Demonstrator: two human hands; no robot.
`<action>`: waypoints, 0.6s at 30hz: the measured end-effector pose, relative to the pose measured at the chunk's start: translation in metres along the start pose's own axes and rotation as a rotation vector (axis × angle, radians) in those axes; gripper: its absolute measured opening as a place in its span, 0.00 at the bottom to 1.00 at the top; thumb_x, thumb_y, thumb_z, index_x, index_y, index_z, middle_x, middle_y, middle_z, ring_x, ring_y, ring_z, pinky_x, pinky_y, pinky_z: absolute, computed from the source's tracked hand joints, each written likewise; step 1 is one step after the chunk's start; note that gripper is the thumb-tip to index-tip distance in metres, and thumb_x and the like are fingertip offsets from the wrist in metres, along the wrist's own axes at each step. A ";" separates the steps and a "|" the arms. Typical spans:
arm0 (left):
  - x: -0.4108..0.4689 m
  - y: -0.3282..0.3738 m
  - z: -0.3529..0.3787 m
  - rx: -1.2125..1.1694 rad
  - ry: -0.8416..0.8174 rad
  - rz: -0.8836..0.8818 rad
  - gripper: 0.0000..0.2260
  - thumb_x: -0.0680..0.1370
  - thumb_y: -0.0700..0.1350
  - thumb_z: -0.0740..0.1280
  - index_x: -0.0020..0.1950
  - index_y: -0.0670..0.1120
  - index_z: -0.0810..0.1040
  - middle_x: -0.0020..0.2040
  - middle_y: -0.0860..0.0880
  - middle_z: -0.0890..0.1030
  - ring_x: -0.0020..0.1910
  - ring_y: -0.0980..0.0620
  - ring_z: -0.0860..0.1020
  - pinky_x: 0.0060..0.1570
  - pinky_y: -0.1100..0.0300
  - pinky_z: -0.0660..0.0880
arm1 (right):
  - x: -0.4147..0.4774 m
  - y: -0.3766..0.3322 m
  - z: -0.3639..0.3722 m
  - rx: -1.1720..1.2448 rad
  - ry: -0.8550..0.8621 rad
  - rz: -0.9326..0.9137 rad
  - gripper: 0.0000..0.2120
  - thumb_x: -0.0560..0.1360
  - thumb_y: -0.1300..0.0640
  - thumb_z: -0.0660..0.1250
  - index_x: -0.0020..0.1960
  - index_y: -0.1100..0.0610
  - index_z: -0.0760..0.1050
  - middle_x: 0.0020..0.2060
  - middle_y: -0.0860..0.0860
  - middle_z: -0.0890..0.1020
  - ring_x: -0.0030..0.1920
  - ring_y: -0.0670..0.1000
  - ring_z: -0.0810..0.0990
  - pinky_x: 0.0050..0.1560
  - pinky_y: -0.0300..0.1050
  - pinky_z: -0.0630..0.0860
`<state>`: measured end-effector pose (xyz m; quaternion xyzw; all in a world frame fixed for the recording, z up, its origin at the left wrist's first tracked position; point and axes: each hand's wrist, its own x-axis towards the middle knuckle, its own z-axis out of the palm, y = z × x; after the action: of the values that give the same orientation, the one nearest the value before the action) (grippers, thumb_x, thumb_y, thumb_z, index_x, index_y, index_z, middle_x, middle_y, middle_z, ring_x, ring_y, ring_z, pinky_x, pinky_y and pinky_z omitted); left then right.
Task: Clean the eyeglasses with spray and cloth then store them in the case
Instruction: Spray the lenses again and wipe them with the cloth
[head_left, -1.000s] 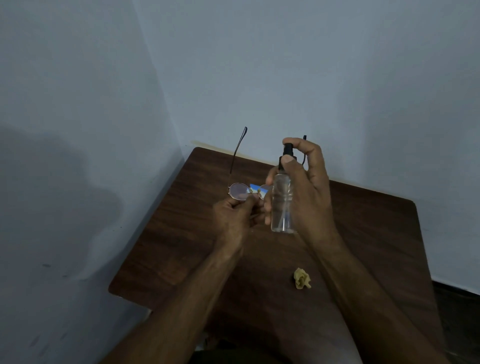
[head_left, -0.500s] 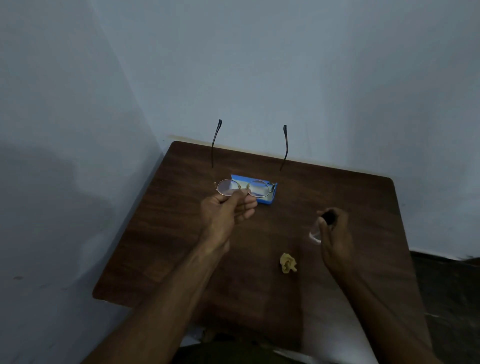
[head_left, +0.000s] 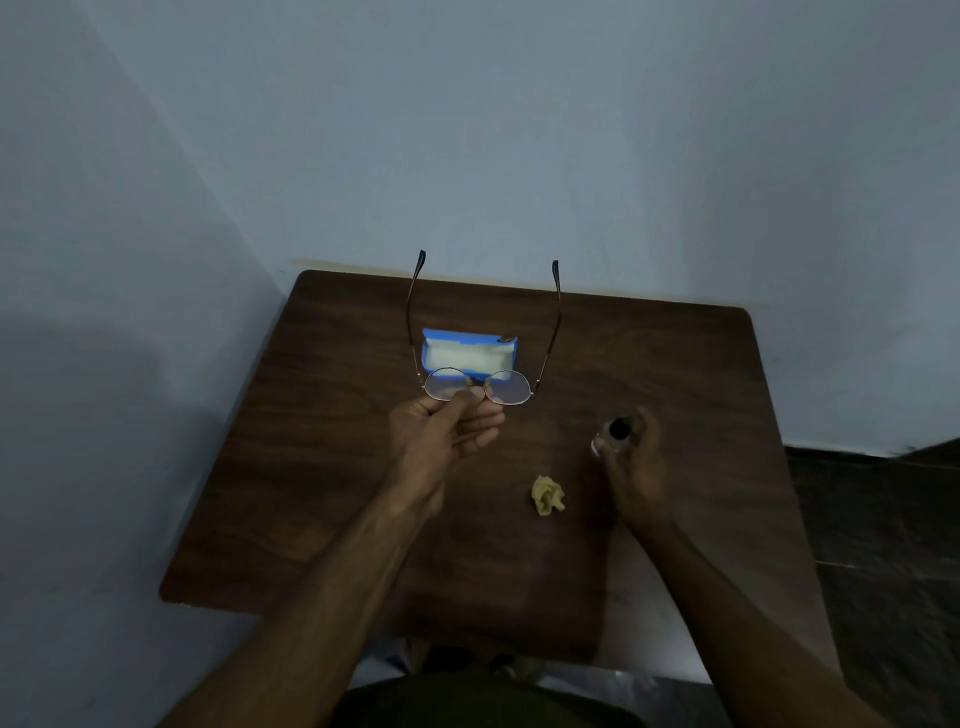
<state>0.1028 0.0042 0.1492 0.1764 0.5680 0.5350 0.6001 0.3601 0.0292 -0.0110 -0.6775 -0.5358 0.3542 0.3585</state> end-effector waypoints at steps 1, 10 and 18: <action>0.000 -0.002 0.002 -0.001 -0.003 -0.005 0.06 0.80 0.39 0.71 0.48 0.39 0.86 0.43 0.41 0.88 0.43 0.48 0.88 0.47 0.56 0.85 | -0.005 0.003 0.001 0.010 0.019 0.036 0.35 0.80 0.53 0.73 0.80 0.54 0.58 0.71 0.52 0.77 0.66 0.50 0.78 0.64 0.50 0.76; -0.008 -0.019 0.014 -0.007 0.017 -0.014 0.05 0.80 0.39 0.71 0.49 0.39 0.85 0.44 0.40 0.88 0.45 0.46 0.88 0.45 0.57 0.85 | -0.070 0.036 0.032 -0.277 -0.045 -0.092 0.08 0.82 0.55 0.69 0.60 0.55 0.76 0.53 0.54 0.81 0.53 0.57 0.80 0.53 0.56 0.79; -0.015 -0.031 0.017 -0.040 0.040 -0.004 0.05 0.80 0.40 0.71 0.50 0.39 0.85 0.45 0.40 0.88 0.45 0.46 0.88 0.45 0.57 0.85 | -0.045 0.025 0.058 -0.658 -0.365 -0.567 0.13 0.80 0.59 0.70 0.63 0.59 0.81 0.65 0.59 0.80 0.60 0.63 0.78 0.60 0.57 0.80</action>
<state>0.1343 -0.0131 0.1361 0.1526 0.5693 0.5485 0.5931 0.3140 -0.0134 -0.0566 -0.5089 -0.8376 0.1669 0.1072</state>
